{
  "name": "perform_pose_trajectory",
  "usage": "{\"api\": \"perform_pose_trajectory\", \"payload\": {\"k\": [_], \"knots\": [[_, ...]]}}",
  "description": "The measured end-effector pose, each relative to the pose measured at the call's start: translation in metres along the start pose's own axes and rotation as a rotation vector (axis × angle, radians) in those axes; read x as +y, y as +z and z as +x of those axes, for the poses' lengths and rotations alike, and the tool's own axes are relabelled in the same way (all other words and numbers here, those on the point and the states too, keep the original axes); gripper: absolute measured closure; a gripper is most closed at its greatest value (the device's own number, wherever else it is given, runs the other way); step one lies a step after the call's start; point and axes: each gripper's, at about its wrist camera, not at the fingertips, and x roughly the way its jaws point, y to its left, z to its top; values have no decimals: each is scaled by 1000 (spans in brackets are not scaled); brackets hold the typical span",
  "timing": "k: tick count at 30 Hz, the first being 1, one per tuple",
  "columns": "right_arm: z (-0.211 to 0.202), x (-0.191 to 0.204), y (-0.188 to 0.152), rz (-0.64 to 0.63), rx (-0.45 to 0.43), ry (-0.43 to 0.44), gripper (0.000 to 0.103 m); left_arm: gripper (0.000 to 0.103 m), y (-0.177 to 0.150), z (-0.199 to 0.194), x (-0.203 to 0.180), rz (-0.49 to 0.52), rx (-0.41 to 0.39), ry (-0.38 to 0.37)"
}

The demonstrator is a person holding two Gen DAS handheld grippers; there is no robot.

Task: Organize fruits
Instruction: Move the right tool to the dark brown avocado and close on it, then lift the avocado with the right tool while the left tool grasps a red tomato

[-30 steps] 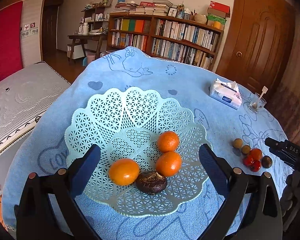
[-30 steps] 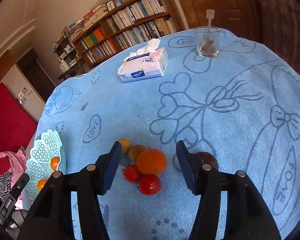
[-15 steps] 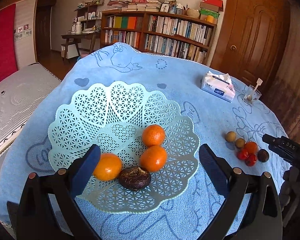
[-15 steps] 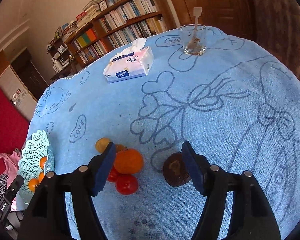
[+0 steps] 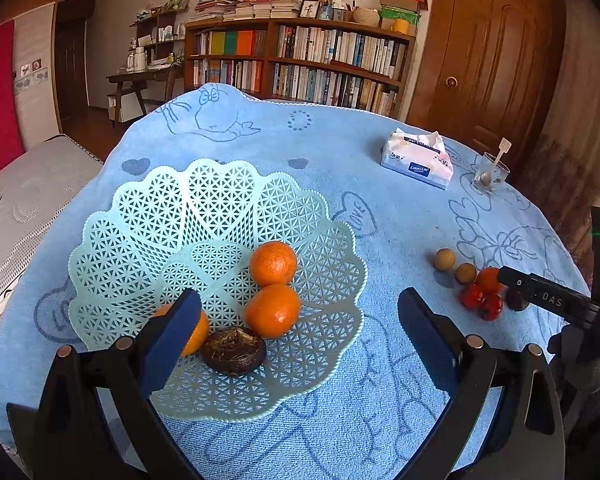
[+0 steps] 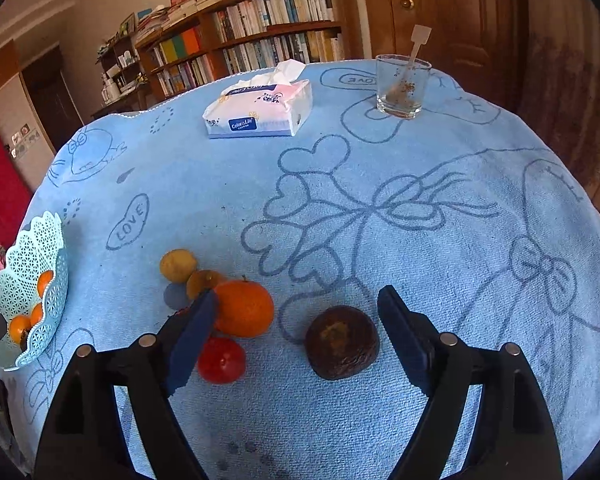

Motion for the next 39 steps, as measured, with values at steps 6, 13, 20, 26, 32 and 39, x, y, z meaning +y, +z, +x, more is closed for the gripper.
{"api": "perform_pose_trajectory", "payload": {"k": [6,13,20,26,32,39], "knots": [[-4,-35,3,104,-12,-43,22,3,1,2,-14,23,5,-11],[-13,-45,-1,112,-22,40,22,3,-1,8,-40,75,21,-40],[-9,-38,-12,28,28,71,23,3,-5,15,-60,115,44,-61],[3,-33,-16,-14,74,78,35,3,-8,21,-74,135,59,-72],[11,-19,-15,-101,89,73,48,3,-9,24,-85,150,70,-80],[5,-28,-14,-76,78,84,64,3,-13,27,-98,180,83,-86]]}}
